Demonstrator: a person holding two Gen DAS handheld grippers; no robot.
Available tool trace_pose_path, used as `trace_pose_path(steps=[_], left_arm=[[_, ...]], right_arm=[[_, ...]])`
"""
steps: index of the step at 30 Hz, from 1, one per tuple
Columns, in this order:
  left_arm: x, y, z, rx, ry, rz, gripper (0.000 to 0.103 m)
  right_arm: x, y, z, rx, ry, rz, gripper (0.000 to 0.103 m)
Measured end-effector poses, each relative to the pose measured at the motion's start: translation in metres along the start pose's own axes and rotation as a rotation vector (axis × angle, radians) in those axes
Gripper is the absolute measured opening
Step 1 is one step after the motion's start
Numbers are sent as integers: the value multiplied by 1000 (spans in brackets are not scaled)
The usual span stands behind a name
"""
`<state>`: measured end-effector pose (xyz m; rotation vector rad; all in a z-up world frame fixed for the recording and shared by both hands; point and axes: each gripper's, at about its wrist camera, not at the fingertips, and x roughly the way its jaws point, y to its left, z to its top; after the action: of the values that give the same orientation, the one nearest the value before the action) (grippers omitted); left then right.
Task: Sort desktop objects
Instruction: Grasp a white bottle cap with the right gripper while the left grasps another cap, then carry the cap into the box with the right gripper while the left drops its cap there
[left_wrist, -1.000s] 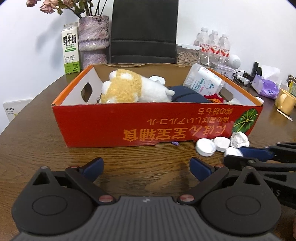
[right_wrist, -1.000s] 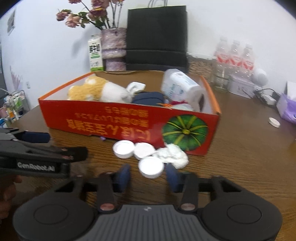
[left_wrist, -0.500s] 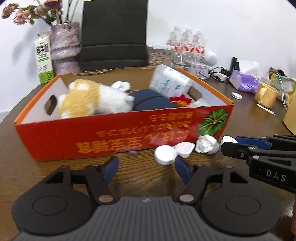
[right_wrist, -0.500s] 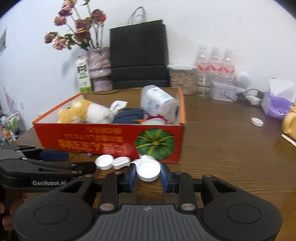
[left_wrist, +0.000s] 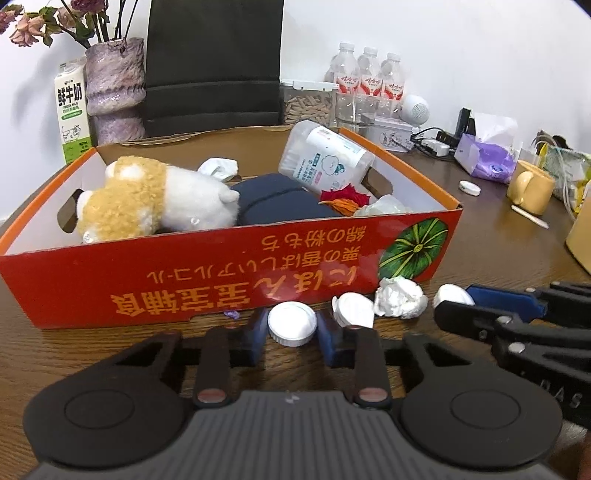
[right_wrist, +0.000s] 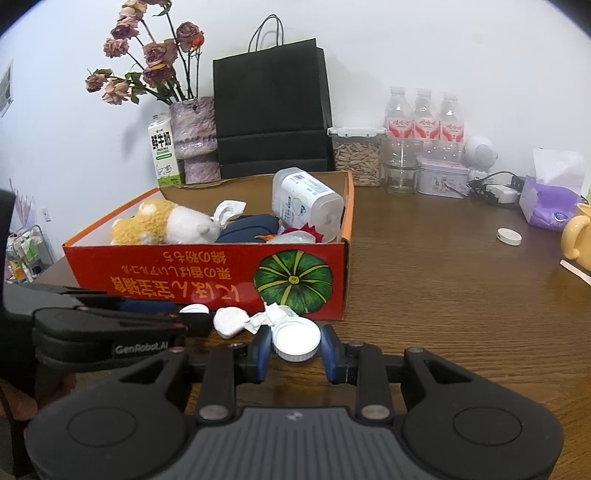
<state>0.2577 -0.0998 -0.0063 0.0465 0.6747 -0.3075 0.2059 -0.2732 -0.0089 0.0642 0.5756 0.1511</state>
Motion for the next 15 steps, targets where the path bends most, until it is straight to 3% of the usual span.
trace_pose_path(steps=[6, 15], left_arm=[[-5, -2, -2, -10, -15, -14, 29], [-51, 8, 7, -19, -146, -40, 29]], right_arm=[[-2, 3, -1, -14, -9, 3, 27], [-24, 8, 14, -34, -99, 15, 27]])
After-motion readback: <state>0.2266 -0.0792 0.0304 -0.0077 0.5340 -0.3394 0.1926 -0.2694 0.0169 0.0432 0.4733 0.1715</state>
